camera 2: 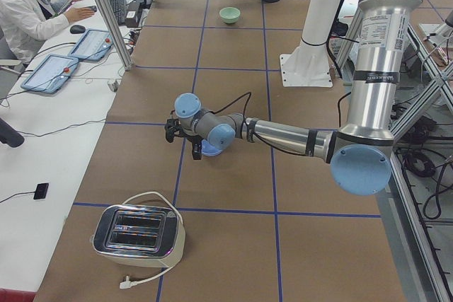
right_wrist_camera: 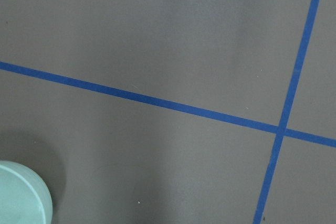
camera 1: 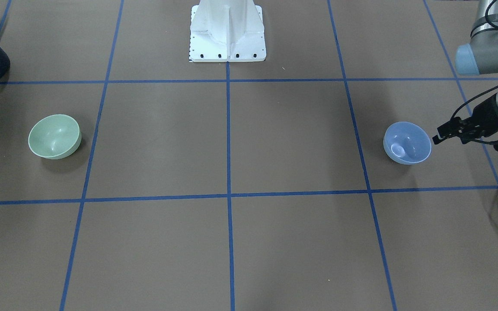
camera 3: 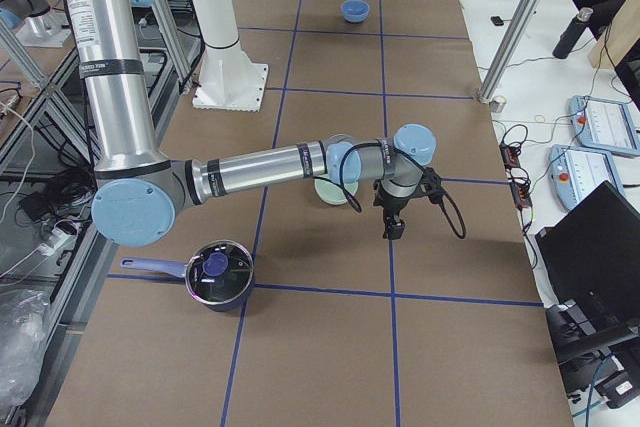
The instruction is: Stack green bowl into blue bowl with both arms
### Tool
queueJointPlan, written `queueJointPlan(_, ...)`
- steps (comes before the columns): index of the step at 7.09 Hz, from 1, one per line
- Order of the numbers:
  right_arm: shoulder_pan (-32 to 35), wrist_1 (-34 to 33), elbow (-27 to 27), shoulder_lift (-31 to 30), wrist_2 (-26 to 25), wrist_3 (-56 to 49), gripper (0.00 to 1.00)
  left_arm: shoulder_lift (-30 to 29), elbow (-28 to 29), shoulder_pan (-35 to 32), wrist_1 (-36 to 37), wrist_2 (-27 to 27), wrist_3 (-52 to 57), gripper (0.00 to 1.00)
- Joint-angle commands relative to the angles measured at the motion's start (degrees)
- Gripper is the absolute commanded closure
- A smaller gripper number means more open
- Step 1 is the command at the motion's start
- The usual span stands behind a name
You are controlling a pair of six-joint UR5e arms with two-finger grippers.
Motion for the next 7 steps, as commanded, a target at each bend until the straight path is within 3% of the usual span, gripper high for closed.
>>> queueJointPlan(1,-2.0,0.0,1.9,1.6,-1.2,-0.1,0.00,0.6,1.2,3.4,-4.4,1.6,-3.8,0.00)
queueJointPlan(3,-5.8,0.0,2.3,2.3,-0.8,-0.4,0.00,0.6,7.4,3.5,-12.0,2.3,-3.9,0.00)
queueJointPlan(5,-5.8,0.0,2.6,2.1,-0.3,0.1,0.00,0.6,8.8,3.9,-13.9,2.2,-4.4,0.04)
queueJointPlan(6,-5.8,-0.1,3.0,2.0,-0.2,0.2,0.00,0.5,8.4,4.2,-14.3,2.0,-7.0,0.21)
queueJointPlan(7,-5.8,0.0,3.1,2.0,-0.2,0.1,0.00,0.5,8.2,5.4,-16.0,2.0,-9.6,0.48)
